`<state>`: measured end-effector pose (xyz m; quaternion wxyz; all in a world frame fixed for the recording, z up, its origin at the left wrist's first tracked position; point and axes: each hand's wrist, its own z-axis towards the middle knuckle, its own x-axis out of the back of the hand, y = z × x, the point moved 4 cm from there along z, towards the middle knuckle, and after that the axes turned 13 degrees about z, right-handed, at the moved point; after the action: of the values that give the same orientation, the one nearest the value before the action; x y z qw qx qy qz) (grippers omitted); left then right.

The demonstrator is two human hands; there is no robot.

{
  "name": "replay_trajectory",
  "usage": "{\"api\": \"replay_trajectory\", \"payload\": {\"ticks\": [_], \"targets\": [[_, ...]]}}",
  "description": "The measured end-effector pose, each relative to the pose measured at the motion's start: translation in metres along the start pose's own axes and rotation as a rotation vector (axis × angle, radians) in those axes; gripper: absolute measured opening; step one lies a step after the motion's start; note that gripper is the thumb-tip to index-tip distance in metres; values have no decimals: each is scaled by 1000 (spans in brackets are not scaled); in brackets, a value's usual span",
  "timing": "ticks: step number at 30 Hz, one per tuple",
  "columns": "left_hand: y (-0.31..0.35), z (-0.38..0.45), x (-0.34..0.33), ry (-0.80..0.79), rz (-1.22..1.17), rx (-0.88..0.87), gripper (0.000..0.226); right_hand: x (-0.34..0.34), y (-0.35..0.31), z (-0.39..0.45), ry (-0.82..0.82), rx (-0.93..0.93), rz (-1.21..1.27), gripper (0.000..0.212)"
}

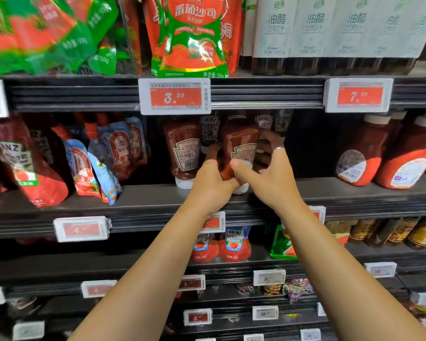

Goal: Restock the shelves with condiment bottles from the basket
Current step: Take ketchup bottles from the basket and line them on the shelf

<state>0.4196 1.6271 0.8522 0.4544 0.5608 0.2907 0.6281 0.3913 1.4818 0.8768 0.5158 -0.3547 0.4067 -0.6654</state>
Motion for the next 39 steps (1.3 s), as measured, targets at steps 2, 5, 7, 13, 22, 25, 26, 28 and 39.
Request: {"api": "replay_trajectory", "payload": {"ticks": [2, 5, 7, 13, 22, 25, 26, 28, 39], "targets": [[0, -1, -1, 9, 69, 20, 42, -1, -1, 0, 67, -10, -199, 91], [2, -5, -2, 44, 69, -46, 41, 0, -1, 4, 114, 5, -284, 79], [3, -7, -1, 31, -21, -65, 45, 3, 1, 7, 69, 11, -209, 65], [-4, -6, 6, 41, -343, 81, 47, 8, 8, 8, -191, 41, 42, 29], [5, -8, 3, 78, -170, -59, 44, 10, 11, 7, -164, -1, -58, 57], [7, -9, -1, 134, 15, -93, 38, 11, 12, 8, -97, -16, -210, 68], [7, -10, 0, 168, 79, -105, 38, 13, 13, 11, -94, -28, -222, 66], [8, -11, 1, 180, 129, -122, 40, 17, 17, 16, -107, -48, -168, 53], [11, -39, 45, 490, 254, -157, 14, 32, 3, 19, -35, -2, -257, 39]]}}
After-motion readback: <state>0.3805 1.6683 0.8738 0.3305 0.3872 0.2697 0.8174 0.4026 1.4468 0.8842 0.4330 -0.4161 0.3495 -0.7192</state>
